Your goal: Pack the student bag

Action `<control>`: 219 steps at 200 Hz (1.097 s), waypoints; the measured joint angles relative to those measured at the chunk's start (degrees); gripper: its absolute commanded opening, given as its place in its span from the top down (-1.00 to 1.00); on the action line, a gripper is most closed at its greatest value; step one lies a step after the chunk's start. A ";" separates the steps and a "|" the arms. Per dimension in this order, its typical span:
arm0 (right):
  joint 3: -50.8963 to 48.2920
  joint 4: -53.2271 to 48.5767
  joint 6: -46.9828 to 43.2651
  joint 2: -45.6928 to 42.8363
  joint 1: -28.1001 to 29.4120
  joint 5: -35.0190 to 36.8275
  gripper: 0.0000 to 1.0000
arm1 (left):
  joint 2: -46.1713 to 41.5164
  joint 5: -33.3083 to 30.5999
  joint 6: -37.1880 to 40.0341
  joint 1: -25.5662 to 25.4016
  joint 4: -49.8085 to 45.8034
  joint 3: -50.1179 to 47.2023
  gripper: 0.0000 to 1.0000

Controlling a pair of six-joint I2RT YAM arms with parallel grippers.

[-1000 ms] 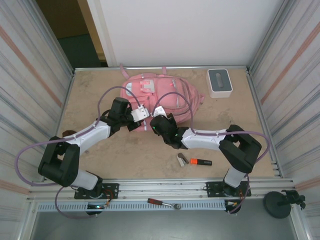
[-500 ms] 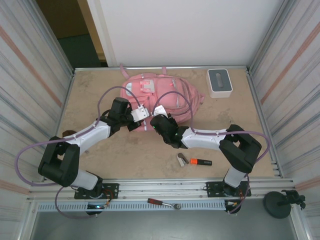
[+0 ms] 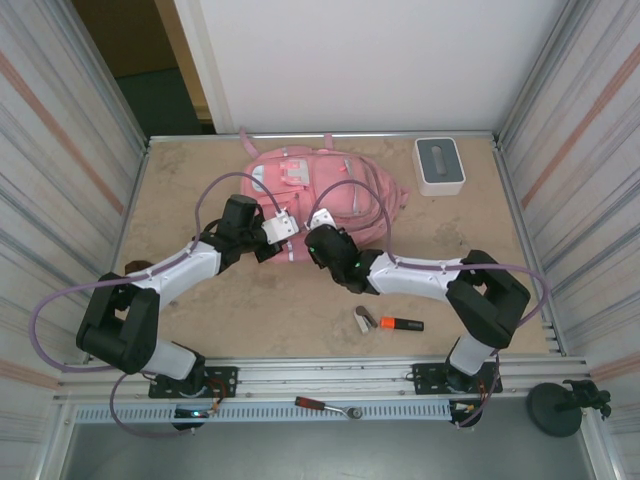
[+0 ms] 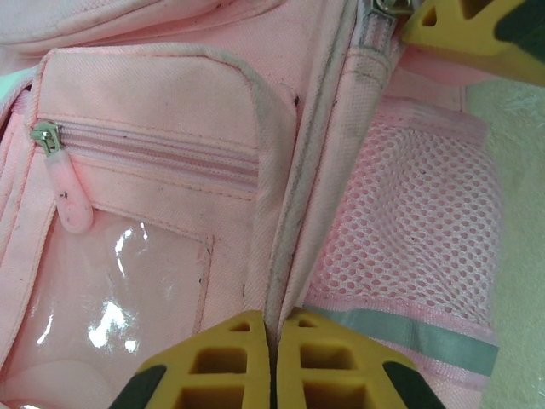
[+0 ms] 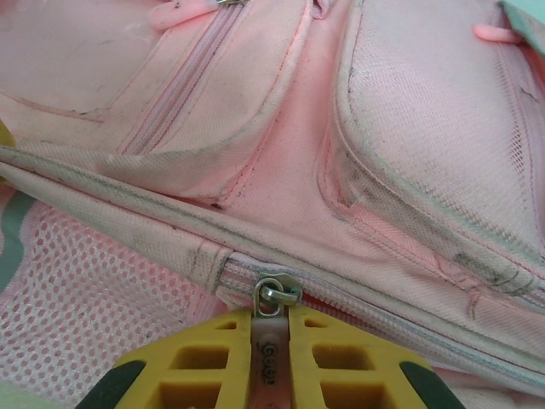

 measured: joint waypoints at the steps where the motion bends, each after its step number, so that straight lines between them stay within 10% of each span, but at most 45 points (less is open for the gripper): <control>1: -0.02 0.00 0.02 -0.07 -0.11 -0.22 0.83 | 0.00 0.00 0.00 0.00 0.00 0.00 1.00; 219: -10.78 1.86 9.53 -9.68 -22.25 -39.65 0.98 | 0.24 -0.04 0.07 -0.02 0.00 0.00 1.00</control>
